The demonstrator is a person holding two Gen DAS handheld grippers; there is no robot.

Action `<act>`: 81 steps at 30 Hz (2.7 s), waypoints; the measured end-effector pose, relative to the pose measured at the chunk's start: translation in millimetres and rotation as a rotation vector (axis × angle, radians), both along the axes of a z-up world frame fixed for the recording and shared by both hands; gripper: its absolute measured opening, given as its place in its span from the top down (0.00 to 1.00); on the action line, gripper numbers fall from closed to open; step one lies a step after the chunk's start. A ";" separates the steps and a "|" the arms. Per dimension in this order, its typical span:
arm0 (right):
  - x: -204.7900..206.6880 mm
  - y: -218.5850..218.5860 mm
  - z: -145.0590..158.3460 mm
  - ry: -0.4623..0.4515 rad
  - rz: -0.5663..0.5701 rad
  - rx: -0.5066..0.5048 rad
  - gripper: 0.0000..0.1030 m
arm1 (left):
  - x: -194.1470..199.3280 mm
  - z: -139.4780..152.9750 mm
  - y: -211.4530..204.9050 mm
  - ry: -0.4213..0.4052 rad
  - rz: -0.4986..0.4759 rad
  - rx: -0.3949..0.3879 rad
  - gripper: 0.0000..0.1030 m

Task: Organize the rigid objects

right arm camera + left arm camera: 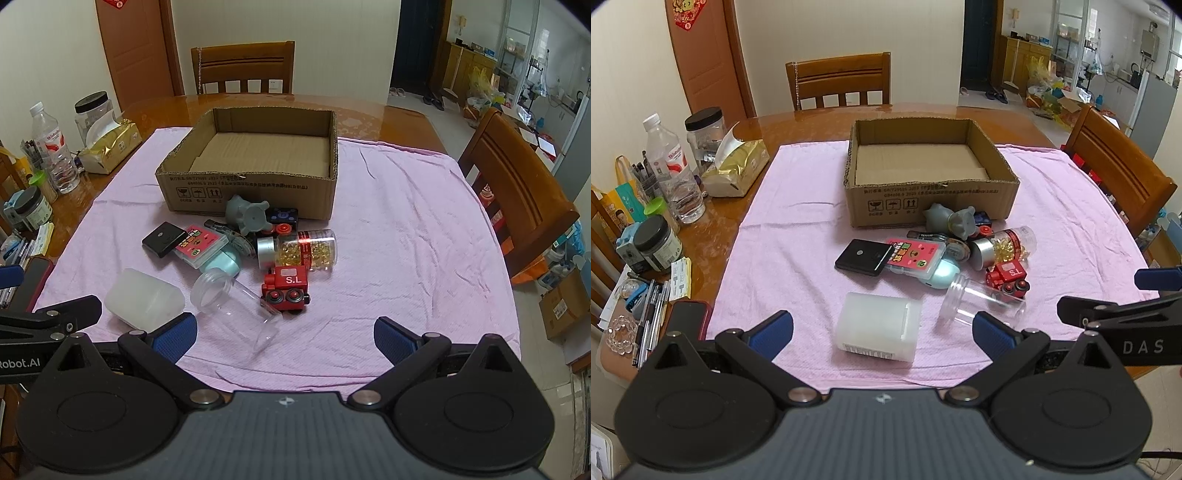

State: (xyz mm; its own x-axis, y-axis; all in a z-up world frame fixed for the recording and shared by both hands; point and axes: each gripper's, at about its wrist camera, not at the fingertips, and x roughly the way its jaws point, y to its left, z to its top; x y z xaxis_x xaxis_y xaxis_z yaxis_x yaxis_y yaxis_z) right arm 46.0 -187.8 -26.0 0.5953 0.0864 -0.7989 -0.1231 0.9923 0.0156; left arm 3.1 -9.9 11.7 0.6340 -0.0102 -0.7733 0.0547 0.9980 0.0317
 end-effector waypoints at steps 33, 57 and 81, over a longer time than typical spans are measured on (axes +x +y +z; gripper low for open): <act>3.6 -0.5 -6.8 -0.063 0.029 -0.014 0.00 | 12.4 -10.9 -1.1 -0.012 -0.112 0.000 0.01; 7.7 7.2 -65.9 0.010 0.020 0.067 0.00 | 48.5 -103.5 21.6 0.016 -0.155 0.015 0.01; 51.8 22.8 -78.3 0.072 -0.059 0.020 0.00 | 94.5 -129.6 55.4 0.067 -0.180 0.021 0.01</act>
